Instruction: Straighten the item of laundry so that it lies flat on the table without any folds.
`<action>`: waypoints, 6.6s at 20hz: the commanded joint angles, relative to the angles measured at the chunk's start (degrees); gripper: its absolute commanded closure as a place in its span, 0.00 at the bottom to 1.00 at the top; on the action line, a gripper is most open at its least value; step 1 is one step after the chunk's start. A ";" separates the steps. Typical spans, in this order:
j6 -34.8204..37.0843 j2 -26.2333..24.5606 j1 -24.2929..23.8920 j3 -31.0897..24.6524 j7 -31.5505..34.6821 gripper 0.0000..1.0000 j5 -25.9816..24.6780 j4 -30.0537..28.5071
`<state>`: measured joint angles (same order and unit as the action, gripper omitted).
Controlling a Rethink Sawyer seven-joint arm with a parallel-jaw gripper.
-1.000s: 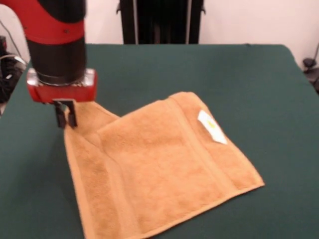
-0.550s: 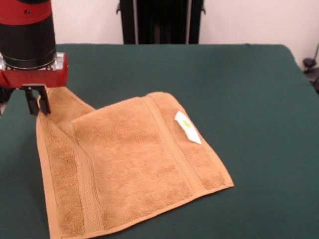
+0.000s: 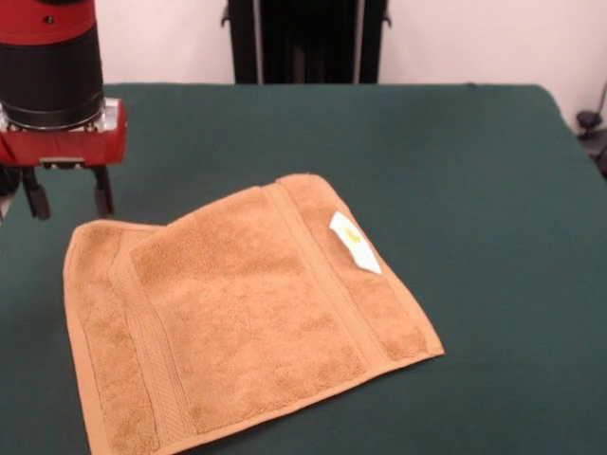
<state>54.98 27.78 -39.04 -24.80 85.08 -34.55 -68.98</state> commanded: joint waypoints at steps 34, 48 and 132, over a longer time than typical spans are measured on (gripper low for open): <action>-0.85 -0.65 10.46 0.31 9.92 0.00 11.17 -2.22; -7.81 -1.36 15.95 6.86 18.93 0.00 13.98 -0.97; -14.59 -21.79 26.78 17.77 18.21 0.00 26.27 12.70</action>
<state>46.15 10.84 -12.10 -3.20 97.76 -8.58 -56.89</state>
